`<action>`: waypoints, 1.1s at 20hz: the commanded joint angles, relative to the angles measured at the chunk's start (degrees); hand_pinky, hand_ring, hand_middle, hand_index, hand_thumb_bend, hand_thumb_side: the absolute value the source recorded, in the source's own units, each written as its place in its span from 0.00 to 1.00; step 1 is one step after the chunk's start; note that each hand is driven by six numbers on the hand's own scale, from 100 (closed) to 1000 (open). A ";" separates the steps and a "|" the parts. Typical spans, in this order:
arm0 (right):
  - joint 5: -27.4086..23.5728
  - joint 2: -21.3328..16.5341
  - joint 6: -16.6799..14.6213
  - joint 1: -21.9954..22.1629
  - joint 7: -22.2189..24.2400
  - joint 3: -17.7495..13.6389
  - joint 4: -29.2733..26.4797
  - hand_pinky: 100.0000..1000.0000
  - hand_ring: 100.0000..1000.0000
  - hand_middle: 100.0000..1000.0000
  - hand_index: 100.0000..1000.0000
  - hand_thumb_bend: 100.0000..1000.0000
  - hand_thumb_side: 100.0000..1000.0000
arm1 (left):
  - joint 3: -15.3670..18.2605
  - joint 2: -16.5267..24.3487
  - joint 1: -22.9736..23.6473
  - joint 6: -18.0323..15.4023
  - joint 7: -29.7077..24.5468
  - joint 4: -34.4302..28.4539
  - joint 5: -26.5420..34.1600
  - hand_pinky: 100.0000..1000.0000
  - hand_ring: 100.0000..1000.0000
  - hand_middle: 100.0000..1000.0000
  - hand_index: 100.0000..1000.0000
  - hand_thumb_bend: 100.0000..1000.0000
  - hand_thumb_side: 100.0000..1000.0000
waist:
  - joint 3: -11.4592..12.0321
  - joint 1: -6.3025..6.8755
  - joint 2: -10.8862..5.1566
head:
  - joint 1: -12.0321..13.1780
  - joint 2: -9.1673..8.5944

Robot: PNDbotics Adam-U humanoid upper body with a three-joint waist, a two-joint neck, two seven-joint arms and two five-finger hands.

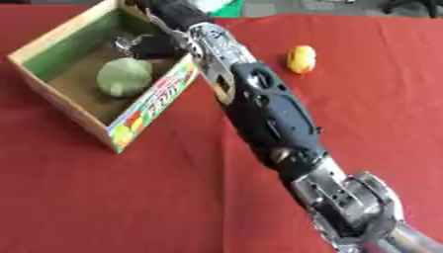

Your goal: Pick up objects on the table and place them in the box.

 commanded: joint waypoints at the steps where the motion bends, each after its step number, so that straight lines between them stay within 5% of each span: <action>1: -2.47 -2.33 0.95 -1.61 -0.25 -0.92 -3.37 0.93 1.00 0.95 1.00 0.24 1.00 | 0.69 1.44 -0.47 0.08 -0.24 -0.93 -0.53 0.58 0.75 0.75 0.83 0.45 1.00 | -0.10 0.62 -1.61 | 0.19 -0.74; 12: -8.36 -13.92 4.65 1.50 -0.99 -3.71 -9.23 0.89 0.98 0.89 0.97 0.11 0.96 | 1.12 2.40 1.86 0.19 1.16 -0.93 -0.35 0.58 0.75 0.74 0.82 0.40 1.00 | -1.86 0.93 -1.05 | 1.93 -0.20; 22: -4.86 -21.50 4.45 6.70 2.29 -5.77 -2.69 0.91 1.00 0.91 0.97 0.28 0.93 | 1.22 2.79 2.23 0.39 1.18 -0.93 -0.63 0.58 0.75 0.74 0.82 0.40 1.00 | -2.44 1.45 -0.54 | 2.02 -1.38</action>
